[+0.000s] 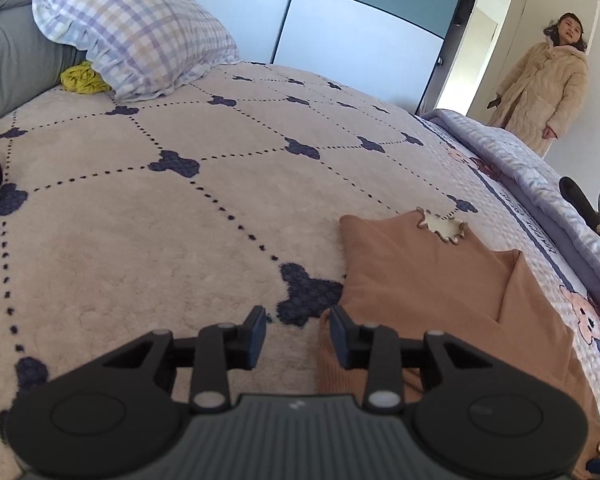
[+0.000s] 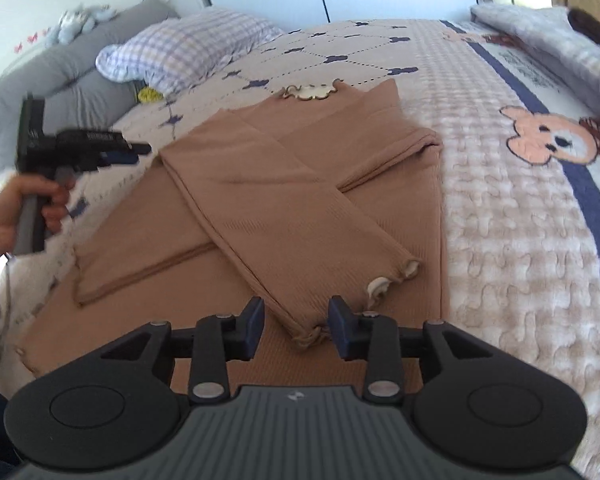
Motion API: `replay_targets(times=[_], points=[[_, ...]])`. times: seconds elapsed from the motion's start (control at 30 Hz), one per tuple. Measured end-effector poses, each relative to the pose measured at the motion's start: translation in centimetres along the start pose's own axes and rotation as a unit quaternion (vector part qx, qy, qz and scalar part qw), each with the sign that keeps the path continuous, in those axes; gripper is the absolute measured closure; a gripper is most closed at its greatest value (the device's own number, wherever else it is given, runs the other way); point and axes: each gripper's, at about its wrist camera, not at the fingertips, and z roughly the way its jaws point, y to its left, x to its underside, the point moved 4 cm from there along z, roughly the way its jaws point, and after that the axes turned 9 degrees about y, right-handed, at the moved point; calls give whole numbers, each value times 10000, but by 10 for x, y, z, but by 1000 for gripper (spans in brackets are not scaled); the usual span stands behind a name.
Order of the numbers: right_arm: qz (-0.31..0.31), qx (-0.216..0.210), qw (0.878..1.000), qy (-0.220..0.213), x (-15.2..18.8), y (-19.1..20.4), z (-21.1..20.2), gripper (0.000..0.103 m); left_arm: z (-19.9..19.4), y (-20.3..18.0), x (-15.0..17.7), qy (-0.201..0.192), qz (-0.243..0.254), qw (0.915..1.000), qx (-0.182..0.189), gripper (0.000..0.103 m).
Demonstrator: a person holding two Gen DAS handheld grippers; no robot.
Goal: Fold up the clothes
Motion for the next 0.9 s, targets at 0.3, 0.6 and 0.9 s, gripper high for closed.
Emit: replay_targets(times=[0.3,0.6,0.9], points=[[-192,403,9990,-42,1,6,-10,94,-49,-36,33,-179,552,9982,126,67],[282,243,9993,22,14,-2,-22,90,-84,-80,104,75,1256,9912,416,66],[502,30,9987,-108,19,-2,-26,84,-80,-65,139,346,1262,9913,-126,62]])
